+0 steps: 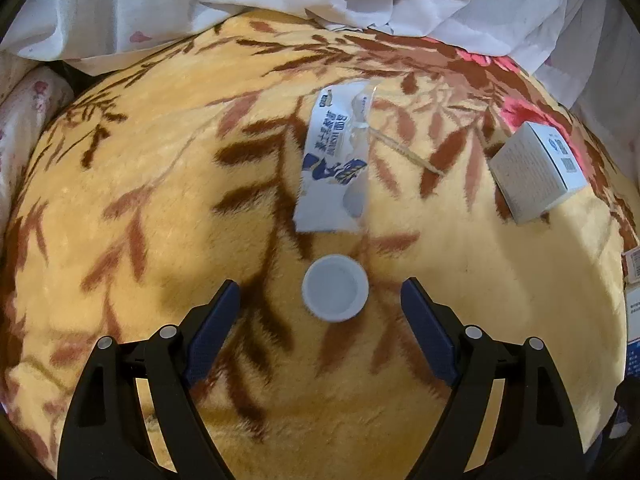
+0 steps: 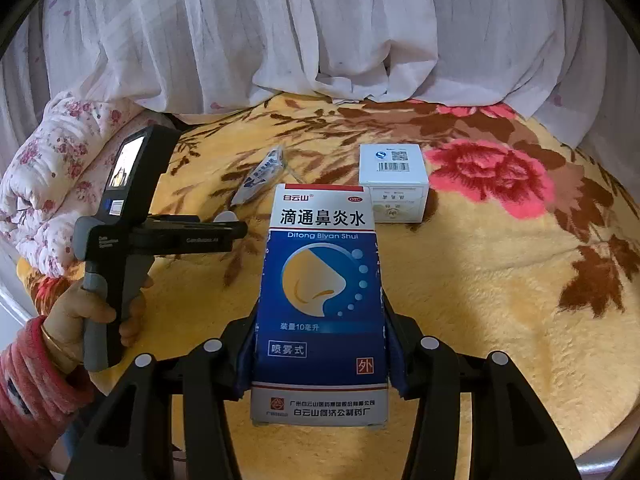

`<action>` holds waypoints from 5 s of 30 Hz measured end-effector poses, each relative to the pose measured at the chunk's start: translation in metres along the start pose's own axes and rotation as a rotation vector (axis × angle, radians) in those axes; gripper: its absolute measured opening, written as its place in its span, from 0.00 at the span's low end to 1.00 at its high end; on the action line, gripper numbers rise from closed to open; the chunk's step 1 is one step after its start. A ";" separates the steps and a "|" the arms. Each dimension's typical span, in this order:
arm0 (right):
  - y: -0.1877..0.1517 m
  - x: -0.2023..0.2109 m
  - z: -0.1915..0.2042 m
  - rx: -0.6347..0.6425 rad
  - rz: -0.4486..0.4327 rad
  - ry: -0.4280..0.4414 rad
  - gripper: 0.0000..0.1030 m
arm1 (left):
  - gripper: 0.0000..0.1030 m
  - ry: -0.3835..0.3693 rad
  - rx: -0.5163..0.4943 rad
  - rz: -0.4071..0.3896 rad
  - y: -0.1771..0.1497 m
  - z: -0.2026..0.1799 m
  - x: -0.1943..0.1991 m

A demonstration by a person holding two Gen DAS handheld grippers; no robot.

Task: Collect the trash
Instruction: 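Grasp the blue nasal spray box with the right tool while the left tool grasps the white bottle cap, then carry the cap and blue box to the orange bucket and release both, then move both tools back over the bed toward the white box and sachet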

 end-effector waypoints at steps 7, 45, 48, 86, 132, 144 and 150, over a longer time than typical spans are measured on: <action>0.002 -0.001 -0.002 -0.004 -0.005 0.004 0.49 | 0.54 0.053 -0.007 0.002 0.003 0.001 -0.007; -0.053 0.055 0.047 0.074 -0.023 0.029 0.49 | 0.30 -0.054 -0.092 -0.199 -0.128 -0.019 0.157; -0.074 0.062 0.061 0.105 -0.001 0.056 0.49 | 0.30 -0.061 -0.122 -0.172 -0.158 -0.020 0.163; -0.259 -0.019 0.096 0.100 0.477 0.111 0.73 | 0.75 -0.091 -0.102 0.407 -0.358 -0.014 0.026; 0.016 -0.005 0.001 0.012 -0.036 -0.059 0.89 | 0.86 -0.069 -0.113 0.013 -0.174 -0.014 0.121; 0.074 -0.070 -0.038 -0.047 0.001 -0.107 0.89 | 0.86 -0.076 -0.080 0.035 -0.139 -0.004 0.101; 0.096 -0.098 -0.054 -0.055 0.025 -0.134 0.89 | 0.86 -0.078 -0.076 0.041 -0.127 -0.001 0.094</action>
Point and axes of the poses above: each gripper's, at about its wrist camera, not at the fingertips, and x roughly against the way its jaws point, z to its left, y to its top, the point moved 8 cm from there along -x, roughly the way its jaws point, and after that the axes turned 3 degrees about z, right-handed, at the moved point
